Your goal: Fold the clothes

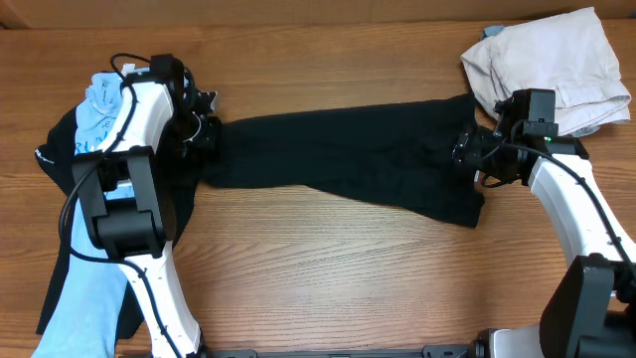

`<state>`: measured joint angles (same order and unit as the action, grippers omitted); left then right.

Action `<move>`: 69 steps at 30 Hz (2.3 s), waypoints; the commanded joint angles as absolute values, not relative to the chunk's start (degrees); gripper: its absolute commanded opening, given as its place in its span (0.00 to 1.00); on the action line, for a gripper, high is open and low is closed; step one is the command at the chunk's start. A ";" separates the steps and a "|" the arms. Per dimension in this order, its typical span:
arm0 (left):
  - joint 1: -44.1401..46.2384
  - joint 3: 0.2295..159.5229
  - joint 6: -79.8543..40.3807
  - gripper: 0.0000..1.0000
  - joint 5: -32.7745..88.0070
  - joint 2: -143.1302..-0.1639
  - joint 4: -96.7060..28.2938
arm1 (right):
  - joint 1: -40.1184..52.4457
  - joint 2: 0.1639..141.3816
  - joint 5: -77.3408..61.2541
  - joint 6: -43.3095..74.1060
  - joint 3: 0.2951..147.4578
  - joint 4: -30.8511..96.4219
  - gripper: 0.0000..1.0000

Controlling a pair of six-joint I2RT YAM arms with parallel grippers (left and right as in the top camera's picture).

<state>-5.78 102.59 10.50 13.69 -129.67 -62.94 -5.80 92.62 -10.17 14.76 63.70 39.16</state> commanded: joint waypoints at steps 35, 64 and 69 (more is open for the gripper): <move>2.44 127.98 10.68 0.04 4.01 -127.31 -85.45 | -5.54 90.65 -13.17 15.16 64.84 40.03 0.94; 7.75 127.98 8.64 0.04 6.74 -127.31 -85.76 | -5.54 90.65 -13.13 14.96 64.84 41.76 0.95; 12.12 127.98 7.62 0.04 7.29 -127.37 -83.70 | -5.54 90.65 -13.13 14.96 64.84 41.87 0.95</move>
<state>9.02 127.13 9.17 5.28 -128.25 -84.75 -5.80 92.62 -12.73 14.98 63.70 42.00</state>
